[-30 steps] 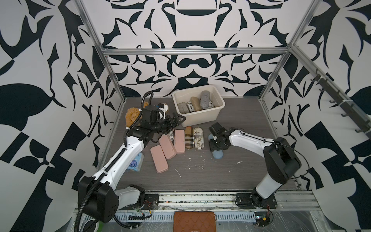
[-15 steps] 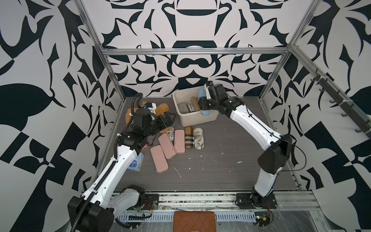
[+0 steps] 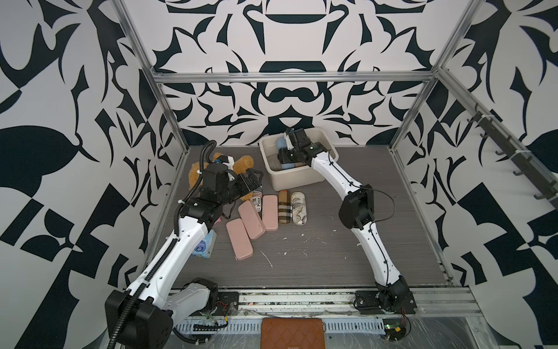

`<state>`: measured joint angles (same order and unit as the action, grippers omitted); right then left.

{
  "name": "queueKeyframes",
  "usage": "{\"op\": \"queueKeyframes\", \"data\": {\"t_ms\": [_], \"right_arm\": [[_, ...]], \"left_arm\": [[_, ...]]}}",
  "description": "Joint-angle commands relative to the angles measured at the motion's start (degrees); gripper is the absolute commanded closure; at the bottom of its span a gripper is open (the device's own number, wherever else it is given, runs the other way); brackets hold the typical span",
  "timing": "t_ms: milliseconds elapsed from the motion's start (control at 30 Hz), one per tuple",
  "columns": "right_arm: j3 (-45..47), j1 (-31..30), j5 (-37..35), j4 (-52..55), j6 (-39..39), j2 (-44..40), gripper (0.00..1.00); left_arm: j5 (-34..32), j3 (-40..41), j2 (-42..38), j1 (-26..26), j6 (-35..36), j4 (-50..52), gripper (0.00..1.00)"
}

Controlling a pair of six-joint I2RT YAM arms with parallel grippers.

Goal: Put the glasses cases into the storage boxes
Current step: Place the glasses case in the storage box, then pick up the glasses case at the center of the board.

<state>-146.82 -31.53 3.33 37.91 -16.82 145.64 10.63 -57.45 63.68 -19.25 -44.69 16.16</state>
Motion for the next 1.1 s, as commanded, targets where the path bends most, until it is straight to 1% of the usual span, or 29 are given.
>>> {"op": "queueKeyframes", "data": {"t_ms": [0,67,200,267,367,467,533,567,633,733,833,900,967,1067], "right_arm": [[-0.63,-1.36,3.45,-2.93,-0.53,-2.61,0.35],[-0.88,-1.52,4.44,-2.68,-1.70,-1.60,0.32],[-0.68,-1.61,5.55,-2.10,-2.93,-1.42,0.21],[-0.06,-1.71,6.16,-2.60,-3.44,-2.51,0.19],[0.02,-1.73,6.18,-2.42,-3.31,-4.40,0.19],[1.71,-1.99,5.77,-2.33,-2.61,-10.15,0.20],[3.82,-2.71,4.31,-2.42,-1.21,-14.89,0.20],[5.90,-3.31,2.45,-2.78,-0.32,-18.15,0.20],[12.40,-4.30,-0.65,-5.32,1.16,-25.02,0.20],[26.49,-5.24,-5.65,-9.89,1.27,-35.58,0.20],[41.81,-5.95,-9.60,-12.01,0.30,-44.46,0.20],[52.84,-6.50,-12.36,-13.73,-1.58,-50.98,0.20],[63.49,-6.96,-13.59,-15.04,-4.35,-56.19,0.20],[75.98,-7.70,-11.13,-16.66,-9.84,-60.66,0.20]], "left_arm": [[1.53,-0.51,0.28,0.15,0.41,0.71,0.01],[1.42,-0.48,0.22,0.17,0.41,0.71,0.01],[1.95,-0.37,0.24,0.17,0.21,0.33,0.01],[2.11,-0.38,0.38,0.17,0.21,0.36,0.01],[2.72,-0.47,0.74,0.16,0.04,0.42,0.01],[2.86,-0.76,0.63,0.16,0.17,0.62,0.01],[2.68,-0.69,0.36,0.16,0.21,0.54,0.01],[2.86,-0.70,0.31,0.16,0.13,0.37,0.01],[3.72,-0.73,0.33,0.13,0.15,0.10,0.01],[6.10,-0.59,0.73,0.13,0.04,-0.94,0.01],[10.60,-0.82,2.55,-0.23,-0.78,-2.25,0.01],[13.53,-1.27,4.39,-1.35,-1.19,-3.06,0.01],[15.51,-2.59,6.17,-2.51,-0.59,-1.86,0.01],[15.54,-4.69,7.42,-2.99,0.74,1.15,0.01]]}}
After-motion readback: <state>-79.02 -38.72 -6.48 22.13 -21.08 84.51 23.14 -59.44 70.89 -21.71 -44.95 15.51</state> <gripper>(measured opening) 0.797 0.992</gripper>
